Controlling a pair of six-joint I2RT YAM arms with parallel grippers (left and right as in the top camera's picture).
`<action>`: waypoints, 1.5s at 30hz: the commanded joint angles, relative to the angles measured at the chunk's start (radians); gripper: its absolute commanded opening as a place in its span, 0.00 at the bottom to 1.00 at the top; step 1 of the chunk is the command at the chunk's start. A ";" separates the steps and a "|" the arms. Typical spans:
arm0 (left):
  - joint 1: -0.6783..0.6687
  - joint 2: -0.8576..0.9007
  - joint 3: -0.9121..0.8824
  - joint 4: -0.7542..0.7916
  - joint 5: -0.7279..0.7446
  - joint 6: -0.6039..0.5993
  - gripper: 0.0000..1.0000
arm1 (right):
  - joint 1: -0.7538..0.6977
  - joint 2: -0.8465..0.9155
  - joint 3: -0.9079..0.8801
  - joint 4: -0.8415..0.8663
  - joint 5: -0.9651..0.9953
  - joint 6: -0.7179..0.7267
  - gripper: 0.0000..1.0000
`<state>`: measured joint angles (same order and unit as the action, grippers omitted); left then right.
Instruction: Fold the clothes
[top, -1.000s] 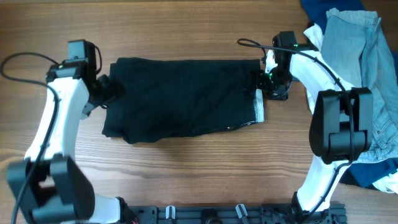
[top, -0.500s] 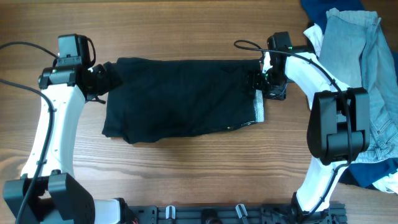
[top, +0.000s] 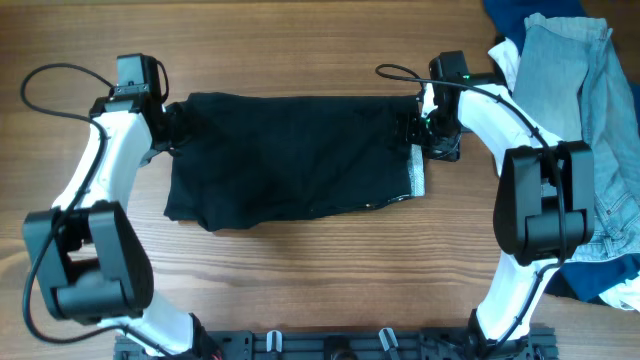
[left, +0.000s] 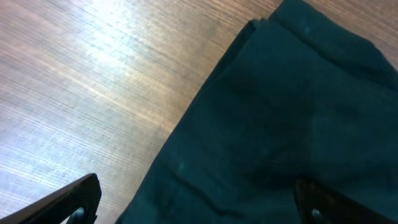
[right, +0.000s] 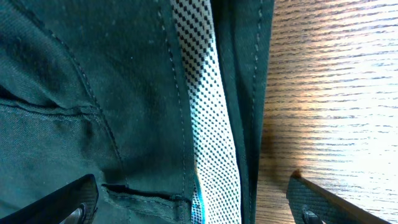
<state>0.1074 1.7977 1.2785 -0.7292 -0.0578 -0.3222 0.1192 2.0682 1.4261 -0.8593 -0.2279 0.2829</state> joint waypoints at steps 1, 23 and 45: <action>0.002 0.063 0.010 0.031 0.014 0.047 0.97 | 0.001 0.023 -0.034 -0.013 0.018 0.005 0.98; 0.124 0.207 0.010 -0.016 0.383 0.426 0.14 | 0.001 0.023 -0.034 0.030 -0.043 0.010 0.86; 0.018 0.260 0.005 -0.022 0.417 0.336 0.04 | -0.229 -0.050 0.308 -0.236 -0.154 -0.127 0.04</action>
<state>0.1581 2.0304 1.2953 -0.7544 0.3645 0.0383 -0.1516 2.0624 1.6253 -1.0302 -0.3798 0.2260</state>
